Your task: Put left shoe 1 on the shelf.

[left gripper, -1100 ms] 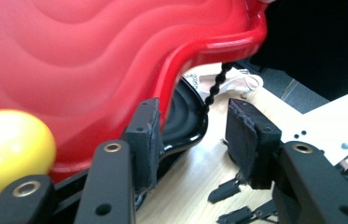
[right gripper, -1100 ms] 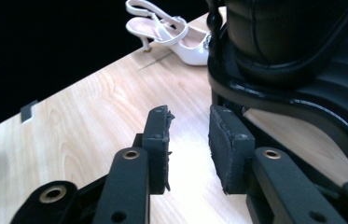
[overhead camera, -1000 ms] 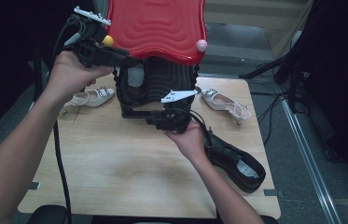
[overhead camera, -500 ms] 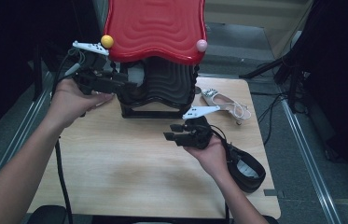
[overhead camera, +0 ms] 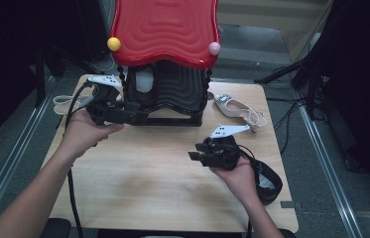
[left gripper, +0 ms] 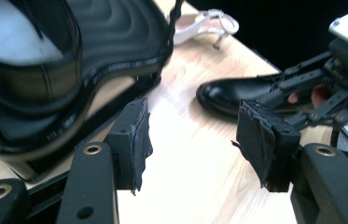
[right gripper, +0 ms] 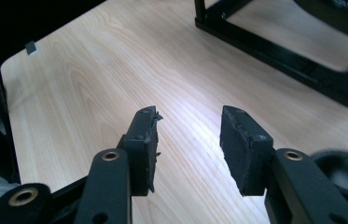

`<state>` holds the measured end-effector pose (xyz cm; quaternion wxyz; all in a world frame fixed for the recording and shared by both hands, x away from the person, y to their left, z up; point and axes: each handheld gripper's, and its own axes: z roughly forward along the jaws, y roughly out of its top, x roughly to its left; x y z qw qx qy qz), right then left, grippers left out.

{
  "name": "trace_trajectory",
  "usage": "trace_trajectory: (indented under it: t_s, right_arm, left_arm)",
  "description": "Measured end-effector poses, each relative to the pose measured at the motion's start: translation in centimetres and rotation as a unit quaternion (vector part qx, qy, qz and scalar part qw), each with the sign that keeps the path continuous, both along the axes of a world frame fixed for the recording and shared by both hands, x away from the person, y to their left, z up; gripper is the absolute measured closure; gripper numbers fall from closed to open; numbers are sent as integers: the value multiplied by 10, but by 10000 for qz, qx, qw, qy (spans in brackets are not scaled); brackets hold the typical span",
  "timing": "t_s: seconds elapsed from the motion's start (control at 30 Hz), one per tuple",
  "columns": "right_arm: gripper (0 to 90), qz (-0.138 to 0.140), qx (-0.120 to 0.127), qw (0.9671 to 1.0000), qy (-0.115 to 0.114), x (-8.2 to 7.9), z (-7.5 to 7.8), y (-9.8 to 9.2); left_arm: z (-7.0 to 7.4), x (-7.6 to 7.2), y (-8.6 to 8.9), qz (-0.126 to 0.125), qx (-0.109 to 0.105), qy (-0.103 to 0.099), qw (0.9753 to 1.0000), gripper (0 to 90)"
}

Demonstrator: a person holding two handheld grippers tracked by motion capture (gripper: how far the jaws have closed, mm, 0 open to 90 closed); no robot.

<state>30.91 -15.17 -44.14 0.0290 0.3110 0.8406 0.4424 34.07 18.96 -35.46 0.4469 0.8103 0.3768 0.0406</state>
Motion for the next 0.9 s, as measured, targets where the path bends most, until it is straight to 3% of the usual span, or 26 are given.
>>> trace_trajectory:
  t_s: [0.23,0.5,0.7,0.77,0.83,0.9]
  right_arm:
    - [576,-138,-23,9999,57,-5,-9,-15]
    - [577,-246,-71,9996,122,-9,-16,-32]
    - [577,-358,-202,9990,186,-12,-22,-47]
    - [577,-438,-246,9985,222,-15,-24,-54]
    - [577,-518,-291,9980,218,-17,-25,-61]
    - [577,-585,-293,9976,242,-21,-25,-68]
  left_arm:
    - [-27,-7,-2,22,135,127,9998,448]
    - [-54,-17,-4,-80,17,430,9990,448]
    - [-71,-25,-4,-46,-78,521,9986,448]
    - [-75,-27,-8,-87,-26,532,9985,448]
    - [-79,-29,-14,-185,171,524,9983,448]
    - [-82,-30,-19,-275,136,554,9980,449]
